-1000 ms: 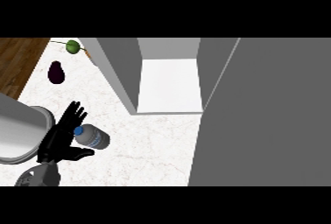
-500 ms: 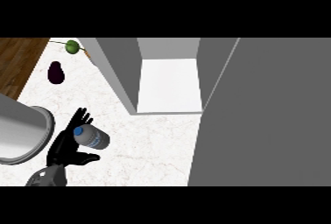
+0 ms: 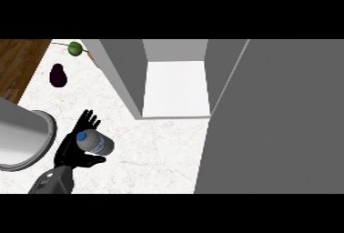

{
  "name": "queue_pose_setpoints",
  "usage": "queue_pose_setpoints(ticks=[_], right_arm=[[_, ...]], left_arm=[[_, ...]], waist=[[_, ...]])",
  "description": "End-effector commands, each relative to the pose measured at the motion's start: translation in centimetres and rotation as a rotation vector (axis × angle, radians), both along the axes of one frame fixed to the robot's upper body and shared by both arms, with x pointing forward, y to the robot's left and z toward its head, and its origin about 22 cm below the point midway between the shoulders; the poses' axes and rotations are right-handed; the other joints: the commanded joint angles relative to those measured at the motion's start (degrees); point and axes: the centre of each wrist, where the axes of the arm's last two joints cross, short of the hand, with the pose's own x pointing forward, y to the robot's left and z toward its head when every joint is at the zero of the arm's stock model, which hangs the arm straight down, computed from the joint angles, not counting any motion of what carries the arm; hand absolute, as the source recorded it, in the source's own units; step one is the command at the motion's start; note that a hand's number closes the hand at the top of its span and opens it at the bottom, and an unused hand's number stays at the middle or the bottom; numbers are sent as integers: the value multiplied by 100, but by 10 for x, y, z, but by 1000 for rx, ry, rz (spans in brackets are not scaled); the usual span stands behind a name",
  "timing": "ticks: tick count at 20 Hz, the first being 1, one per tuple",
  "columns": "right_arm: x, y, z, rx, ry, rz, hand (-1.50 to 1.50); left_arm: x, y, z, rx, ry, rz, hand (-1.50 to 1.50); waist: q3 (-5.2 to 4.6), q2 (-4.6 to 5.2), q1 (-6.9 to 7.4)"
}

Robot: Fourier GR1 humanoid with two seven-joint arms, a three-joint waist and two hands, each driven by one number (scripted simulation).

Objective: Pick up the bottled water, place it into the cabinet and close the cabinet

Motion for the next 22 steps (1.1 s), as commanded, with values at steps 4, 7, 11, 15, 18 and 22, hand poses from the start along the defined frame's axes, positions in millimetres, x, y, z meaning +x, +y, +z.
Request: queue_pose_setpoints(ticks=[4, 7, 11, 15, 18, 22], right_arm=[[-30, -16, 18, 11, -57, -53, -150], [-26, -16, 15, 13, -53, -43, -150], [-28, -22, 13, 1, -58, -61, -150], [-22, -25, 12, -3, -57, -62, -150], [-16, -32, 2, -15, -51, -80, -150], [-20, -43, 4, -22, -58, -93, -150]], left_arm=[[-1, -14, -13, -57, 3, -4, -150], [4, -7, -9, -118, 2, -20, -150], [13, -24, -8, -193, 21, -98, 150], [-1, -47, -23, -141, -47, -98, 150], [25, -48, -1, -22, -168, -79, 150], [41, -50, 13, -7, -209, -72, 150]], waist=[[-3, 13, -22], [-5, 22, -33], [5, -6, 19], [-3, 21, -17], [6, 7, -12], [12, -9, 37]])
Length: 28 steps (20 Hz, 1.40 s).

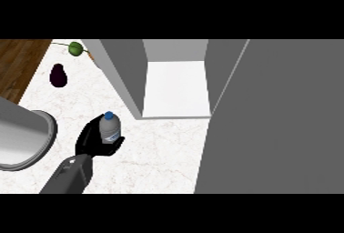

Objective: Pick up the bottled water, place it into the cabinet and close the cabinet

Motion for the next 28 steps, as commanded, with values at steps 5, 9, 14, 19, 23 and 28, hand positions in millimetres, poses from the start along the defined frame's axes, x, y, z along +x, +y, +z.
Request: queue_pose_setpoints(ticks=[5, 9, 14, 19, 23, 28], right_arm=[[-28, -13, 13, 35, -36, 2, -150], [-41, -31, 15, 10, -45, -38, -150], [-29, -38, 2, 39, -43, -47, -150], [-13, -54, -3, 24, -43, -73, -150], [-12, -65, -7, 24, -42, -97, -150], [-2, -71, -21, 46, -52, -100, -150]], left_arm=[[10, -68, 3, 104, -197, 94, 150], [-3, -63, -7, 8, -215, 75, 150], [23, -87, 16, -32, -237, 21, 150], [39, -112, 36, -43, -230, 2, 150], [50, -123, 52, -67, -220, 9, 150], [56, -137, 67, -39, -235, 15, 150]], waist=[[3, -15, -2], [4, -13, -14], [6, -27, -46], [4, -34, -119], [5, -36, -204], [9, -25, -252]])
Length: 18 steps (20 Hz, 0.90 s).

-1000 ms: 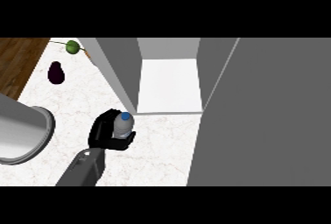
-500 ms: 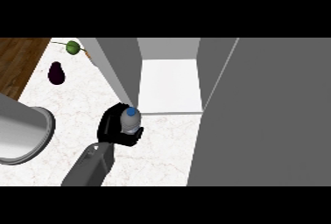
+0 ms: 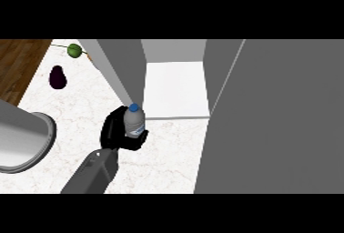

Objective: Pick up the bottled water, place it into the cabinet and close the cabinet

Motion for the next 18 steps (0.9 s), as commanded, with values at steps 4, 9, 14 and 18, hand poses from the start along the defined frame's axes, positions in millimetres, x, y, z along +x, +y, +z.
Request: queue_pose_setpoints(ticks=[4, 9, 14, 18], right_arm=[[2, -9, -2, 93, -11, 83, -150], [-1, -16, -3, 97, 1, 90, -150], [7, -26, 1, 76, -14, 102, -150], [12, -35, 0, 90, -25, 106, -150]], left_arm=[[50, -68, 68, -10, -113, -117, 150], [57, -78, 85, 13, -129, -91, 150], [56, -85, 90, 54, -110, -39, 150], [64, -88, 98, 105, -106, 29, 150]], waist=[[-23, 15, -308], [-13, -21, -420], [-14, 2, -460], [-7, 39, -533]])
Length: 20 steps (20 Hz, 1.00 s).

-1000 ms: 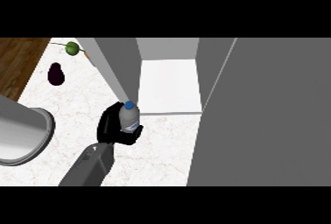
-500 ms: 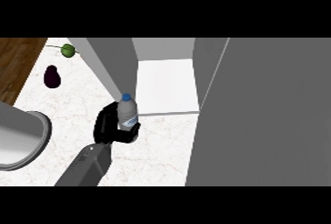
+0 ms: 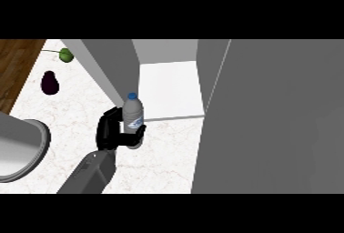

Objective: Pick up the bottled water, place it into the cabinet and close the cabinet

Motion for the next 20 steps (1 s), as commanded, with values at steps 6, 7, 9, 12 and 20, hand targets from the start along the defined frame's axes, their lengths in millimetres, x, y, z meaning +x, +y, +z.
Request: queue_pose_setpoints(ticks=[6, 7, 9, 12, 20], right_arm=[[5, -12, 5, 26, -17, 69, -150], [5, -21, 5, 20, -12, 53, -150], [8, -22, 9, 22, -18, 44, -150], [11, -28, 4, 33, -1, 73, -150], [13, -35, 3, 47, -19, 96, -150]], left_arm=[[65, -94, 88, 71, -136, -106, 150], [62, -90, 82, 70, -98, -93, 150], [60, -91, 79, 84, -87, -69, 150], [55, -91, 72, 129, -78, -32, 150], [56, -76, 66, 198, -53, 91, 150]], waist=[[-45, 78, -364], [-41, 75, -375], [-57, 110, -352], [-50, 136, -420], [-54, 189, -553]])
